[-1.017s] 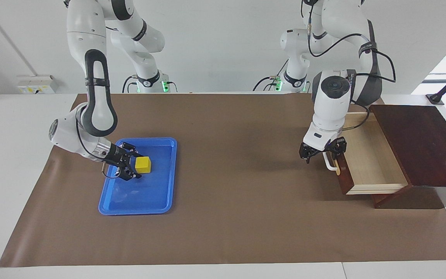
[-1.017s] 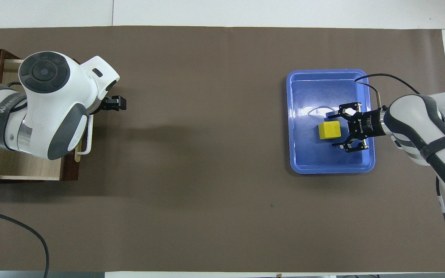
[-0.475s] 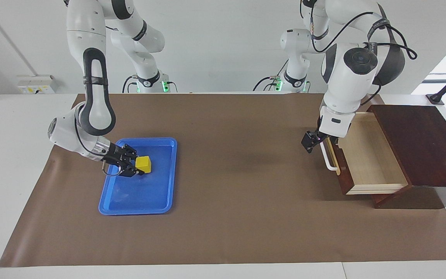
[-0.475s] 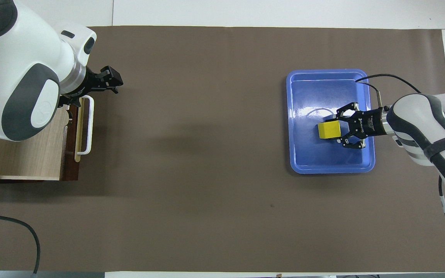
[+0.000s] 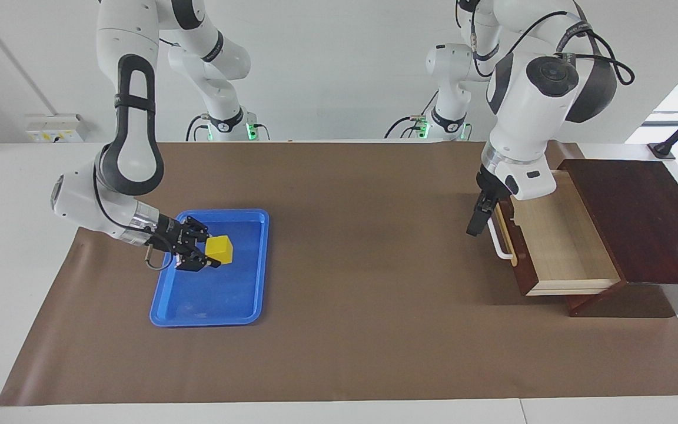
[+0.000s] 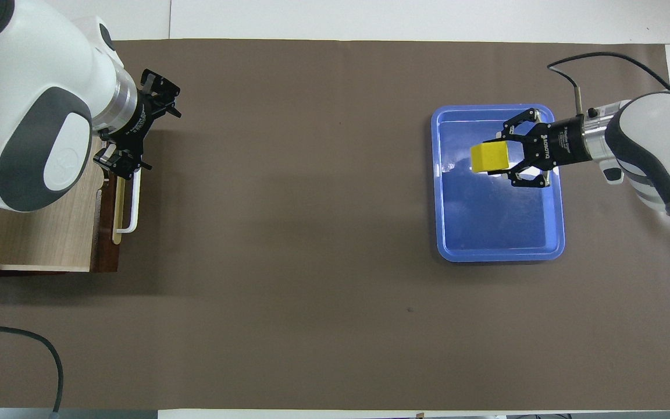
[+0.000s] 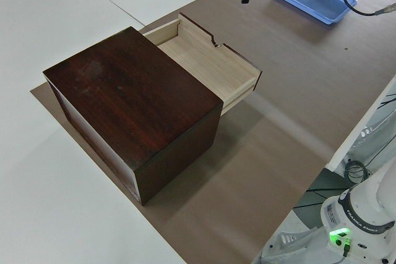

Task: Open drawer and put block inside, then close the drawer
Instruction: 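Carry the block toward the left gripper while the left gripper reaches it, then grasp the block with the left gripper and open the right gripper, then lower the block into the open drawer with the left gripper while the right gripper withdraws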

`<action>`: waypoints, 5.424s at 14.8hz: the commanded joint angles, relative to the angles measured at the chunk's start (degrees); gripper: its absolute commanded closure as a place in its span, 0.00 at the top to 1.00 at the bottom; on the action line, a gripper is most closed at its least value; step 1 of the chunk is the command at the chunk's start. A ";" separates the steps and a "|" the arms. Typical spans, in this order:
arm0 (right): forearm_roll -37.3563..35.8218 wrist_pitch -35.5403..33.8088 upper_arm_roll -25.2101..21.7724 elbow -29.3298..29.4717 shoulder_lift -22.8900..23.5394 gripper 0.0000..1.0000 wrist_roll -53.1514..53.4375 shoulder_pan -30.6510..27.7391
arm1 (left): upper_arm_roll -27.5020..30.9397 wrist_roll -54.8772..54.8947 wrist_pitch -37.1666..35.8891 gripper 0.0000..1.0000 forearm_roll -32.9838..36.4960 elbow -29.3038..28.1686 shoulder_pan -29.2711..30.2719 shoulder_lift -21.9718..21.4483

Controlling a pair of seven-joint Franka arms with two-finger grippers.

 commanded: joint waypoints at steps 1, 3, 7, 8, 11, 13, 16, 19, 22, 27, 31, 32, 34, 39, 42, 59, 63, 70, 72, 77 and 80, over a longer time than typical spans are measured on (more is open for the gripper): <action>0.20 0.55 -0.01 6.30 2.47 0.00 11.30 7.83 | 0.61 -11.56 -1.17 1.00 -1.27 2.37 -1.40 1.23; -0.06 5.45 -0.01 7.89 2.91 0.00 18.52 13.36 | 0.52 -20.27 -1.52 1.00 -1.71 3.25 -1.66 1.31; -1.54 13.81 -0.27 8.51 3.79 0.00 32.58 25.58 | 0.61 -29.25 -1.18 1.00 -1.80 3.52 -4.38 1.40; -3.21 15.22 -0.19 8.68 4.14 0.00 36.44 27.70 | 0.61 -33.19 0.05 1.00 -2.32 3.60 -4.65 2.10; -6.12 18.04 -0.10 8.68 4.84 0.00 42.18 32.54 | 0.96 -37.27 2.60 1.00 -2.06 4.57 -8.68 5.61; -6.13 18.57 -0.01 8.42 4.85 0.00 42.46 32.99 | 1.05 -37.71 2.52 1.00 -1.71 5.10 -10.27 6.85; -6.13 19.10 -0.01 7.89 4.85 0.00 42.46 33.35 | 1.05 -38.06 2.70 1.00 -0.31 3.96 -12.47 7.81; -6.13 19.19 -0.01 7.80 4.85 0.00 42.46 33.35 | 0.87 -38.06 4.97 1.00 -0.30 2.38 -12.91 7.64; -6.13 20.42 -0.01 7.72 4.85 0.00 42.46 33.35 | 0.96 -38.15 7.09 1.00 -0.22 -0.43 -14.41 7.55; -6.13 20.33 -0.01 7.72 4.85 0.00 42.37 33.35 | 0.96 -38.06 8.58 1.00 -0.13 -4.21 -16.34 6.77; -6.13 20.50 -0.01 7.63 4.85 0.00 42.37 33.35 | 0.96 -37.62 10.78 1.00 -0.04 -4.92 -17.39 6.76; -6.13 20.51 -0.01 7.63 4.85 0.00 42.37 33.35 | 0.96 -37.71 11.39 1.00 -0.04 -5.18 -17.57 6.76; -6.21 20.77 -0.01 7.11 4.85 0.00 41.93 33.35 | 1.05 -37.71 10.53 0.31 -0.04 -5.45 -17.58 6.68; -6.21 21.65 -0.01 6.75 4.85 0.00 41.75 33.43 | 1.05 -37.53 10.17 0.00 0.49 -5.01 -17.22 6.68; -6.21 22.00 -0.01 6.40 4.76 0.00 41.66 33.43 | 1.05 -37.53 10.08 0.00 0.49 -4.92 -17.13 6.76; -6.21 21.65 -0.01 6.31 4.67 0.87 40.88 32.39 | 1.23 -36.05 2.81 0.00 0.75 0.52 -13.11 5.71; -6.21 18.67 -0.10 4.47 2.31 0.93 35.01 27.91 | 2.79 -25.08 -8.53 0.00 0.40 6.15 -8.28 5.27; -19.54 5.15 -0.27 2.09 -5.86 1.00 3.30 16.83 | 3.34 -3.56 -9.52 0.00 -1.71 5.55 10.52 -0.18; -25.35 1.45 -0.27 2.18 -8.41 1.00 -4.61 14.64 | 3.42 2.69 -8.21 0.00 -1.62 2.13 14.14 -1.75; -39.24 -9.35 -0.27 2.09 -17.11 1.00 -30.36 11.46 | 3.95 4.05 3.90 0.00 -0.92 -14.46 17.14 -7.55; -43.64 -18.40 -0.27 2.09 -21.86 1.00 -42.15 11.20 | 3.95 -5.69 7.61 0.00 -0.92 -20.20 17.75 -9.49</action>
